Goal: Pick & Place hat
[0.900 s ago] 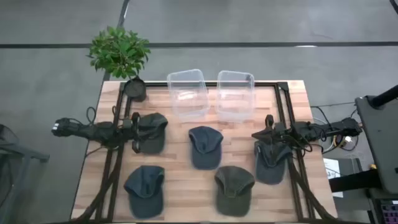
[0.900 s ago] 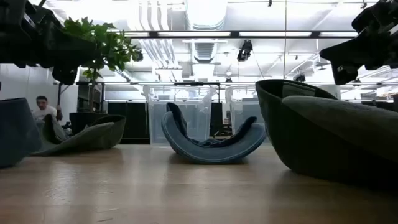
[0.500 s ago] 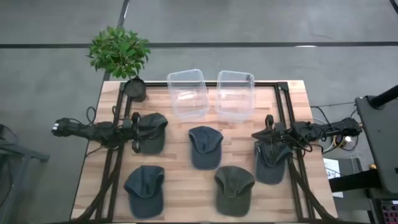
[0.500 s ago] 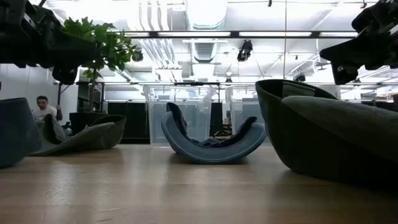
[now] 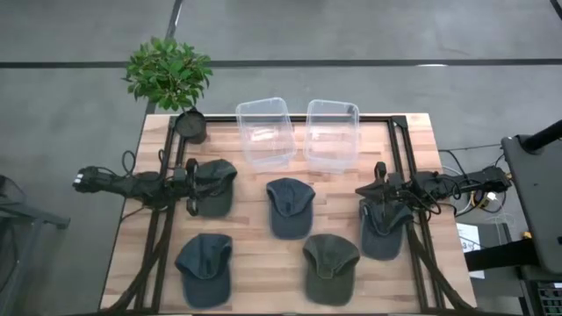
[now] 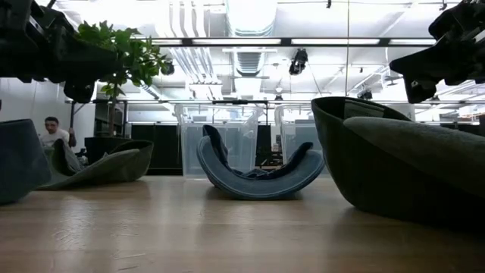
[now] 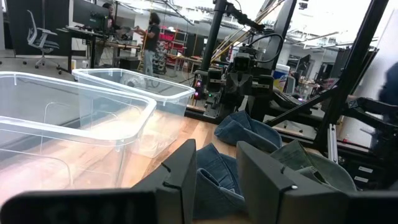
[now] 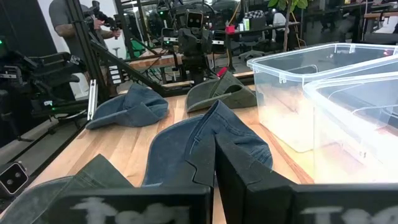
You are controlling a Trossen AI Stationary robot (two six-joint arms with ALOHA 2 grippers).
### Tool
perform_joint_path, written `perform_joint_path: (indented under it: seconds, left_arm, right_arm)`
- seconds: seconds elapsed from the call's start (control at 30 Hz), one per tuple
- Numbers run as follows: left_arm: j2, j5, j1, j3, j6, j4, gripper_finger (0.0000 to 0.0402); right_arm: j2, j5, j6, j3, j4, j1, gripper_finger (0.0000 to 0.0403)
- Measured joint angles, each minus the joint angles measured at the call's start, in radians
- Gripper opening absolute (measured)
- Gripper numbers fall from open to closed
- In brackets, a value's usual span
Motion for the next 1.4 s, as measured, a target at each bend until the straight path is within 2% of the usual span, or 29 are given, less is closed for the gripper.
perform_joint_path:
  seconds: [1.13, 1.4]
  left_arm:
    - [0.0, 0.0, 0.0, 0.0, 0.0, 0.0, 0.0107]
    - [0.0, 0.0, 0.0, 0.0, 0.0, 0.0, 0.0107]
  right_arm:
    - [0.0, 0.0, 0.002, 0.0, 0.008, 0.0, 0.0009]
    - [0.0, -0.001, 0.333, 0.055, 0.011, 0.0, 0.0009]
